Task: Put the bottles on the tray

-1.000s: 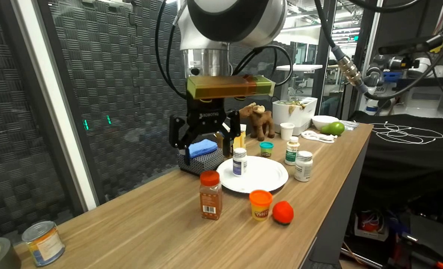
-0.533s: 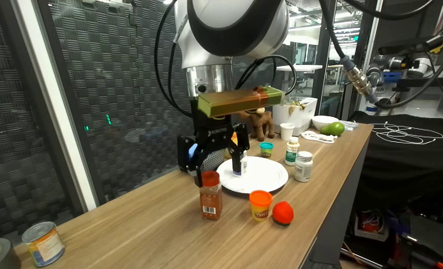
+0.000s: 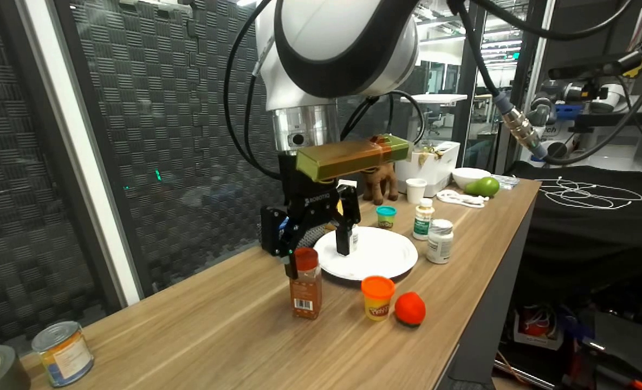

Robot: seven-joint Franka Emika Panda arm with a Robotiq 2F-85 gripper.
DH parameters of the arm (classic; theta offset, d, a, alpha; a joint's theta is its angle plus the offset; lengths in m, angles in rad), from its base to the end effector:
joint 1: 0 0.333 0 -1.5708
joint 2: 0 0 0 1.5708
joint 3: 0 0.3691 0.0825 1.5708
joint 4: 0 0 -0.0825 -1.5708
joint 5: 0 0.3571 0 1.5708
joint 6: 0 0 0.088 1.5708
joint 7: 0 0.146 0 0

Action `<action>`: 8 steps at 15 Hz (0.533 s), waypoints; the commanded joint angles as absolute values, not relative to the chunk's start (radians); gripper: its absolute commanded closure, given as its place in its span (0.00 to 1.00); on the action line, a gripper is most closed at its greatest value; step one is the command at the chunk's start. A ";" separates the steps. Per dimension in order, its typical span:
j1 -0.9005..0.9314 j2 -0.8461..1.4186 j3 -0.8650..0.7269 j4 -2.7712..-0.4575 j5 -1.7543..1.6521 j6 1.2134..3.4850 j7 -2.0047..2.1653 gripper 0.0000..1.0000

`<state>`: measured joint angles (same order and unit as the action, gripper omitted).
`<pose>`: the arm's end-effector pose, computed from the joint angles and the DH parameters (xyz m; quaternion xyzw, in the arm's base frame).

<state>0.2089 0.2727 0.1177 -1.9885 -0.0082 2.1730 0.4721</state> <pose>0.5519 0.1831 0.3503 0.9964 -0.0716 -0.0446 0.0051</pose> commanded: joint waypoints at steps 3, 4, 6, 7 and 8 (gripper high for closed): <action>0.211 0.296 0.110 -1.978 -0.016 2.243 0.417 0.00; 0.212 0.300 0.108 -1.977 -0.018 2.250 0.416 0.00; 0.215 0.305 0.103 -1.976 -0.028 2.264 0.421 0.08; 0.216 0.307 0.101 -1.976 -0.032 2.275 0.425 0.27; 0.216 0.308 0.099 -1.975 -0.034 2.279 0.427 0.34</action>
<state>0.2088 0.3047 0.1109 -1.9874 -0.0192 2.2520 0.4334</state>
